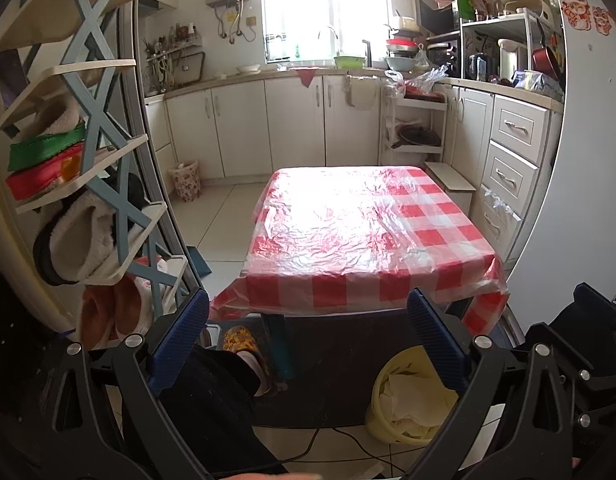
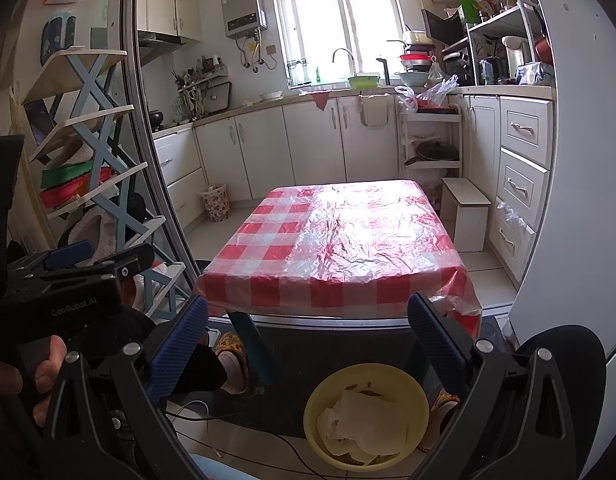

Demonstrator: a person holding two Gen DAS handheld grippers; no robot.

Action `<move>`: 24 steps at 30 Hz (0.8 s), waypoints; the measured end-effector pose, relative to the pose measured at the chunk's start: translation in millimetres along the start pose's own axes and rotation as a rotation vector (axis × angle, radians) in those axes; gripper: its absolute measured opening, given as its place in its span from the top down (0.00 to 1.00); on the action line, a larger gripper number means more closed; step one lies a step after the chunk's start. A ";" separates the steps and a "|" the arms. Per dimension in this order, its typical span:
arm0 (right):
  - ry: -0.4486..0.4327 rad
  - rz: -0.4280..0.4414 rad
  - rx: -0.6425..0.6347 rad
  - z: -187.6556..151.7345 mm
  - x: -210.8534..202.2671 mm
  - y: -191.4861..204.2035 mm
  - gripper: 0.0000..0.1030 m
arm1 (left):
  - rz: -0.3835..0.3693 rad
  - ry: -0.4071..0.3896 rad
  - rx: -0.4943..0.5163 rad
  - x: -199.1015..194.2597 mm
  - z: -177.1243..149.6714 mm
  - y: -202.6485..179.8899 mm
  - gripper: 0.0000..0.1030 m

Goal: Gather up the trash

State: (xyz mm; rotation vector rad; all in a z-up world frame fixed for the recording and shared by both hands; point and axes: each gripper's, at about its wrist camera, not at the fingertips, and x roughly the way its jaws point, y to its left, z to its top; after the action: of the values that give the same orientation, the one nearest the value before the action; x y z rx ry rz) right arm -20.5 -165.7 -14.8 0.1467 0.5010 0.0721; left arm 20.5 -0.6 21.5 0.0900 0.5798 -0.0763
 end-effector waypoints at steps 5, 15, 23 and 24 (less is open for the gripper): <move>0.003 0.001 0.003 -0.4 0.2 -0.4 0.07 | 0.007 0.007 -0.003 1.2 -0.2 1.6 0.08; 0.004 0.001 0.003 -0.2 0.4 -0.4 0.07 | 0.021 0.014 0.005 3.9 -0.8 2.5 0.08; 0.006 0.000 0.004 -1.0 -0.1 0.4 0.07 | 0.025 0.014 0.004 4.0 -0.8 3.3 0.08; 0.006 0.001 0.004 -1.1 0.3 0.4 0.07 | 0.026 0.014 0.002 3.8 -0.5 3.4 0.08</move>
State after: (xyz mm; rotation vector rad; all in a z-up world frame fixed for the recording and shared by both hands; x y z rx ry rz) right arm -20.9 -165.1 -15.8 0.1501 0.5066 0.0721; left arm 23.7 2.6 19.2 0.1003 0.5926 -0.0513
